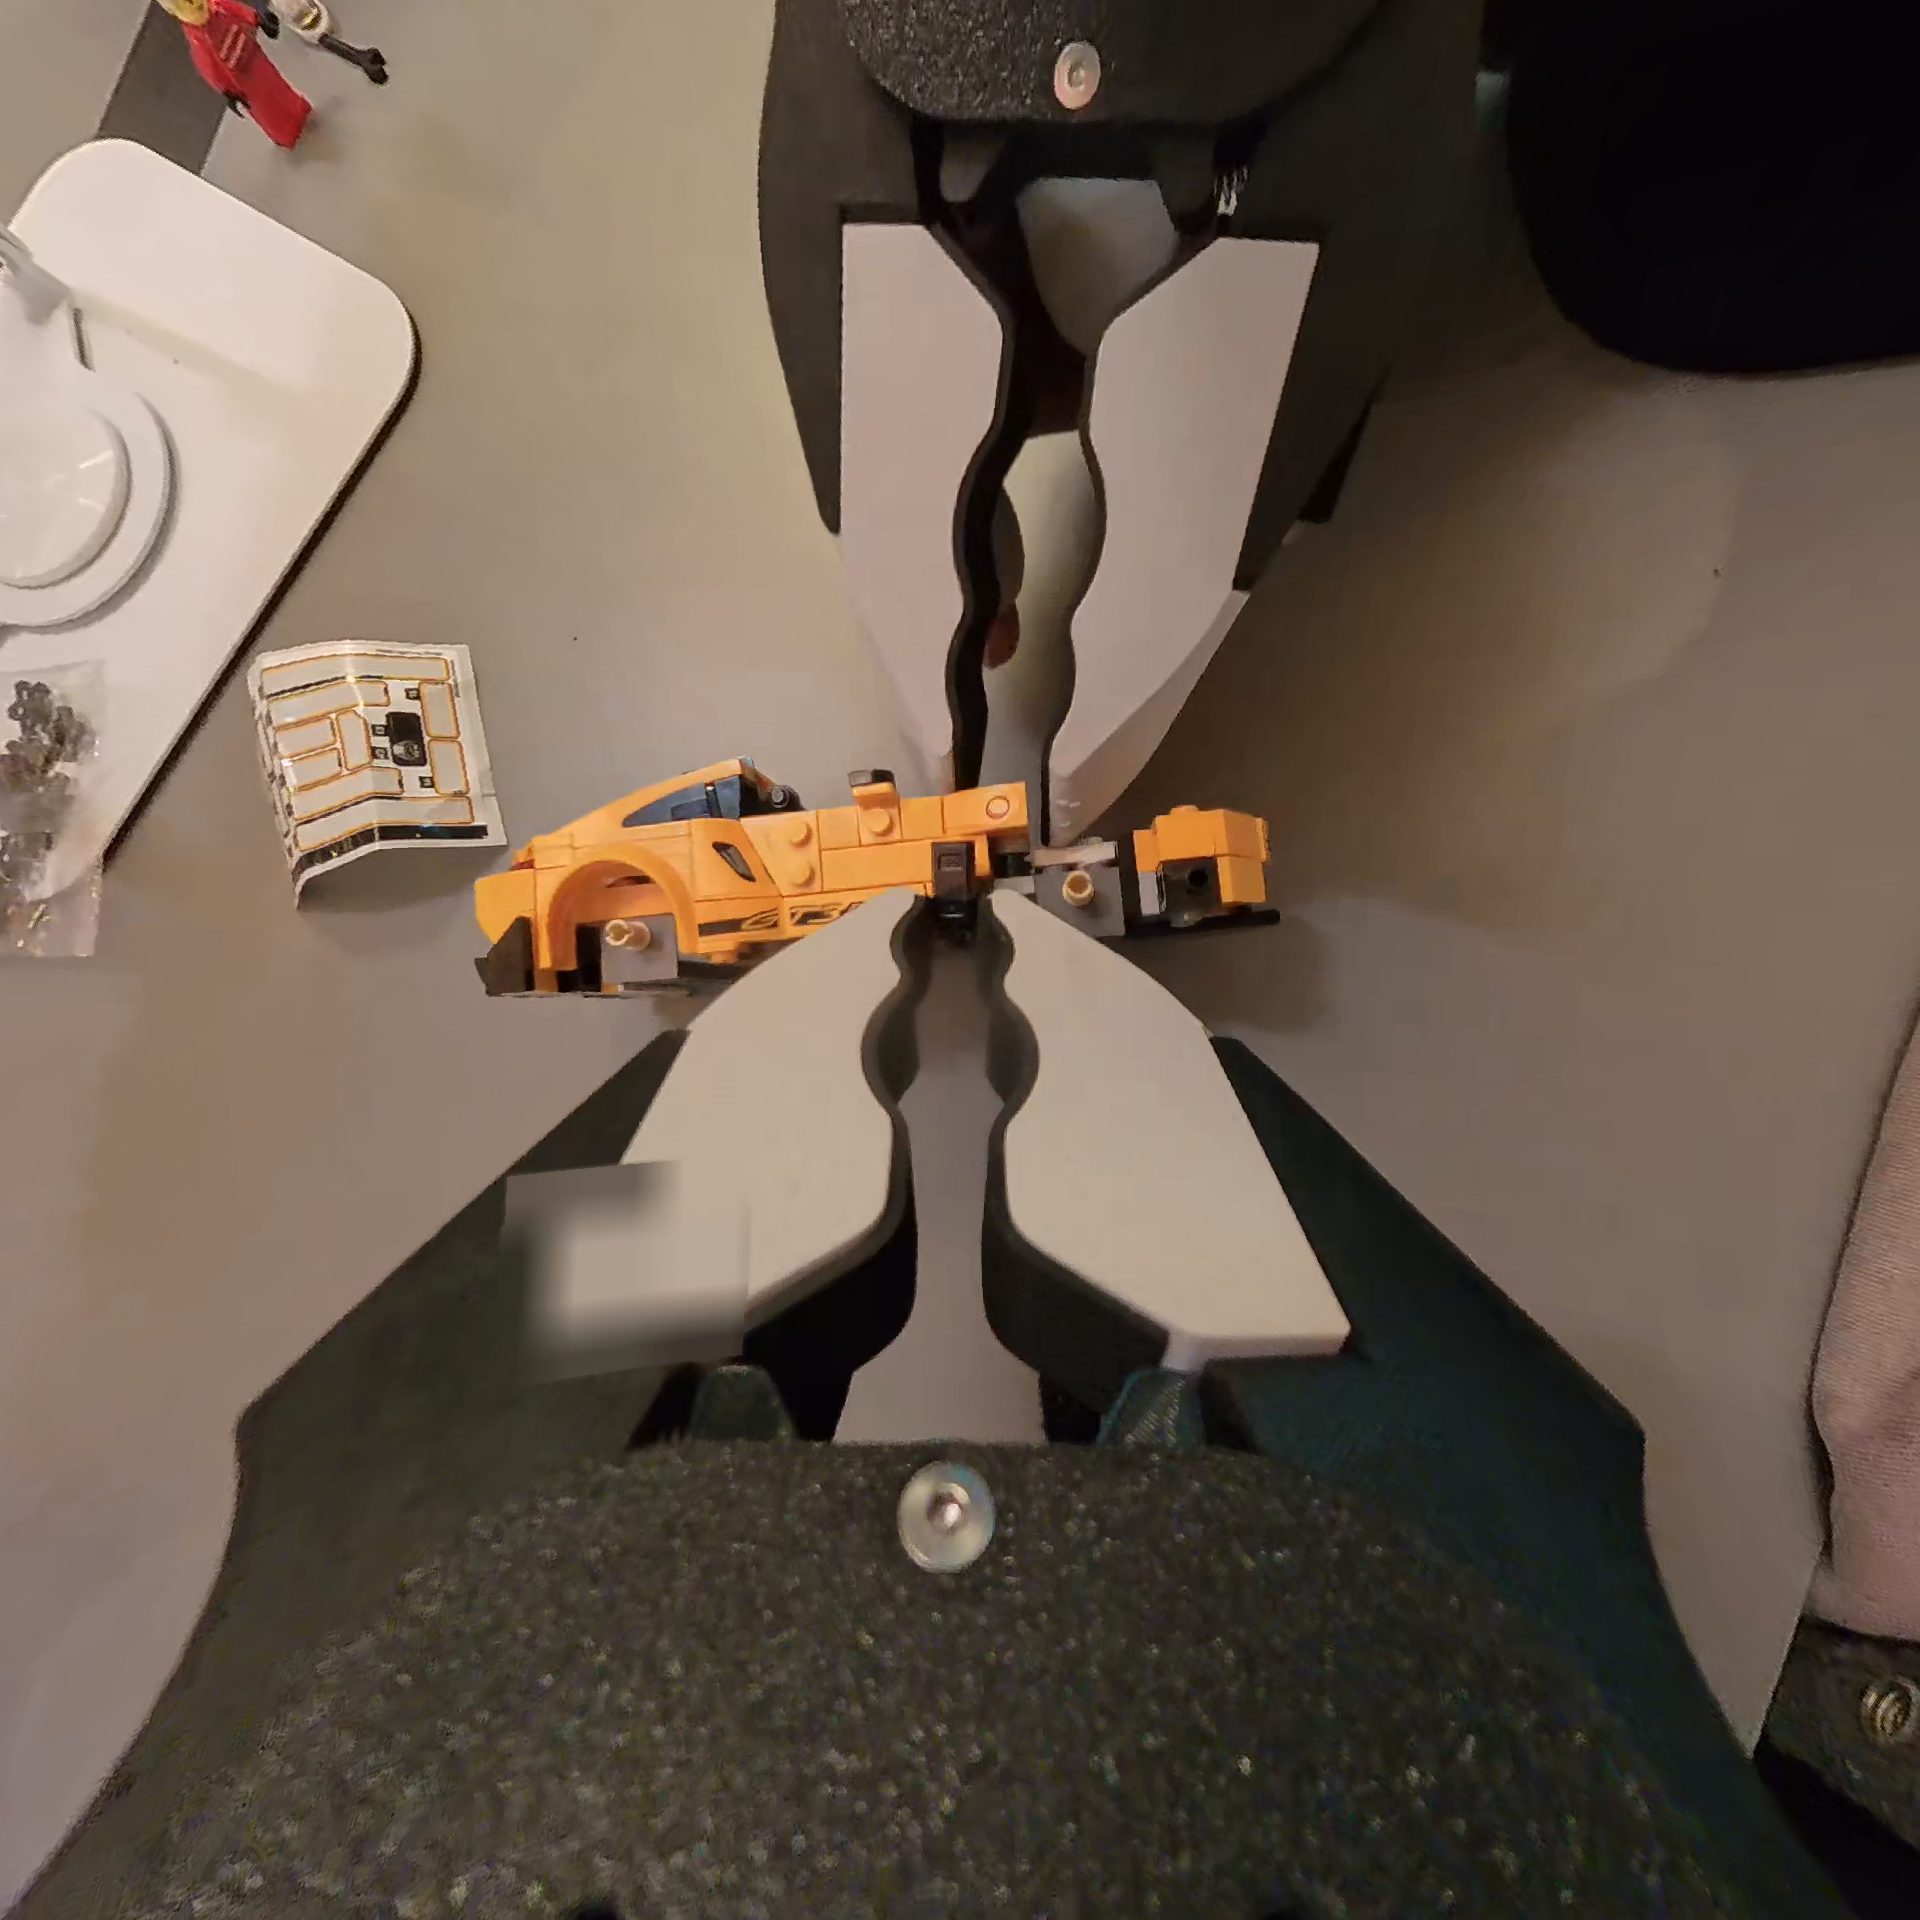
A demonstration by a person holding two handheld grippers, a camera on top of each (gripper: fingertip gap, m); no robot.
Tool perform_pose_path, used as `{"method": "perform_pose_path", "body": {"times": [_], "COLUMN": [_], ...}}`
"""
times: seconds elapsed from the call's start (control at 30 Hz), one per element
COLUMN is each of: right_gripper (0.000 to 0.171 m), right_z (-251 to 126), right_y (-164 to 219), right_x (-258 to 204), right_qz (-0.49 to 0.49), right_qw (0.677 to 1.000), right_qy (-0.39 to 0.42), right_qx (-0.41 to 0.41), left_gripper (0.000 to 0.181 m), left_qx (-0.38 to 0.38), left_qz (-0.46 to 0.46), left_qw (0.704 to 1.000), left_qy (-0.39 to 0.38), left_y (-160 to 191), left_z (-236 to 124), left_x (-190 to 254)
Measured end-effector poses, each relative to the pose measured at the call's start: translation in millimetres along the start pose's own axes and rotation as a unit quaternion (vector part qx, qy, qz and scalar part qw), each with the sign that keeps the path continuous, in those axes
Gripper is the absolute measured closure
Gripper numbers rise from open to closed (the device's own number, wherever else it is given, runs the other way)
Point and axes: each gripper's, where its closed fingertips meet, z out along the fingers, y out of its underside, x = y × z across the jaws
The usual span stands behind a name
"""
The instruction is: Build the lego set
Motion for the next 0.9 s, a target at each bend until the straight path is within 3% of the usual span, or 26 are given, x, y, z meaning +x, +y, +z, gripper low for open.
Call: {"method": "perform_pose_path", "body": {"times": [0.5,0.9], "right_gripper": [0.140,0.134], "right_z": [0.2,-1.6], "right_y": [-7.0,-11.2], "right_x": [-6.8,-11.0], "right_qz": [0.145,0.175], "right_qw": [0.982,0.971], "right_qy": [-0.105,-0.124], "right_qx": [0.068,0.105], "left_gripper": [0.174,0.174], "left_qx": [-0.023,-0.046], "left_qz": [0.013,0.029], "left_qw": [0.999,0.998], "left_qy": [-0.020,-0.024], "left_y": [4.4,9.3], "left_z": [-0.9,-1.0], "left_x": [-1.6,-5.1]}}
